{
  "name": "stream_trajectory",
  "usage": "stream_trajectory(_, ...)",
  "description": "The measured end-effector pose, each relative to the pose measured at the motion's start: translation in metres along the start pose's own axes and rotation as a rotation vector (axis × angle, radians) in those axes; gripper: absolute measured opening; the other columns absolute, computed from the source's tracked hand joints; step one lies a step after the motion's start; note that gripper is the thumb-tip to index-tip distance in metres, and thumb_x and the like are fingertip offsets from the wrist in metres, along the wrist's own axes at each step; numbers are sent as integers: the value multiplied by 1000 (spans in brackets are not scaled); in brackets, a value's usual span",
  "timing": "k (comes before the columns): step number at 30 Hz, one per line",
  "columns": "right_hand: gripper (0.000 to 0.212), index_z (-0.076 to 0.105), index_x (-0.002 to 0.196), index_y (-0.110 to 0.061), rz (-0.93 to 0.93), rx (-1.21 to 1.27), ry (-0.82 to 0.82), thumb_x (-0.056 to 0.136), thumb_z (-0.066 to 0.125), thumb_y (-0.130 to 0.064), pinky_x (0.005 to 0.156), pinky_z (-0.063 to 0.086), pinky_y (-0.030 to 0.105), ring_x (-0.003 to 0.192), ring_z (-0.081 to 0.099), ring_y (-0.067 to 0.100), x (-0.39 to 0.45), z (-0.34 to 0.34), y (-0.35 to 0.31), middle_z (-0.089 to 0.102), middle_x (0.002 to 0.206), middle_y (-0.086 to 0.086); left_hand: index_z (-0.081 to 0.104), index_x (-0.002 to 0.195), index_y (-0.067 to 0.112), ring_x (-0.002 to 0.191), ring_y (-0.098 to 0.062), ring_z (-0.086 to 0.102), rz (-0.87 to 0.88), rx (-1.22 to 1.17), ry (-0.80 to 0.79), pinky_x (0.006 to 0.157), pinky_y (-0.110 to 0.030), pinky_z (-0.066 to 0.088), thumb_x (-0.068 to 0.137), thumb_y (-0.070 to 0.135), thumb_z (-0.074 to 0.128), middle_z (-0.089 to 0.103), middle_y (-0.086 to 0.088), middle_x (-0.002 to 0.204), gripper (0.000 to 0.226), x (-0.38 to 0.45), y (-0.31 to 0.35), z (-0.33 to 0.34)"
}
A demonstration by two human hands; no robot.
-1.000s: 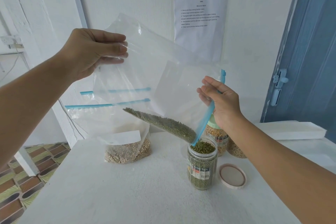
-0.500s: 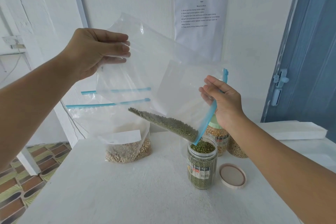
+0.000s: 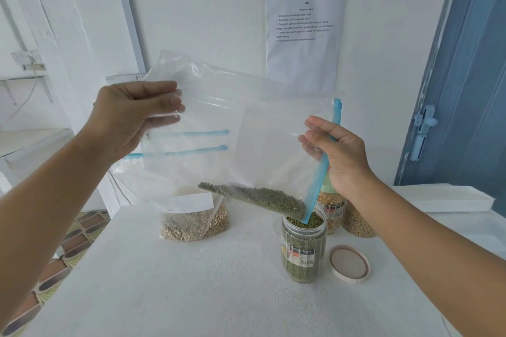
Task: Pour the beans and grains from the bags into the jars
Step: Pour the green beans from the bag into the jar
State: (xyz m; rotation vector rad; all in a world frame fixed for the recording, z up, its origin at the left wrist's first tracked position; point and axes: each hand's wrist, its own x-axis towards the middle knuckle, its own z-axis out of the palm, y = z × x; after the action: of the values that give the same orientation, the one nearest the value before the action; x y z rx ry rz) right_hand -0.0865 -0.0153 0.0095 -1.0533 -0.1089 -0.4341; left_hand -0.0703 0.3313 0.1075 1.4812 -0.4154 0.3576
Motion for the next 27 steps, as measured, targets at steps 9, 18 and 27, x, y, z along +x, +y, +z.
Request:
stream_trajectory(9, 28, 75, 112, -2, -11, -122, -116, 86, 73, 9, 85, 63, 33, 90, 77, 29, -6, 1, -2, 77, 113, 13, 77, 107, 8, 102, -27, 77, -118, -107, 100, 81, -32, 63, 76, 2, 77, 77, -15, 117, 32, -52, -49, -22)
stream_trajectory(18, 24, 79, 105, -5, 13, -247, -274, 84, 75, 6, 93, 61, 41, 93, 77, 34, -6, 6, -3, 78, 111, 13, 81, 111, 37, 149, 8, 26, -59, 301, 77, 124, -41, 24, 62, 38, 95, 26, 16, 169, 51, -91, -44, -57)
stream_trajectory(27, 23, 81, 103, -9, 58, -431, -584, 85, 75, 4, 92, 61, 37, 95, 77, 33, -14, 20, -6, 78, 111, 15, 76, 95, 64, 154, 5, 7, -60, 915, -492, 123, -31, 7, 62, 67, 78, 18, 31, 166, 33, -78, 14, 12)
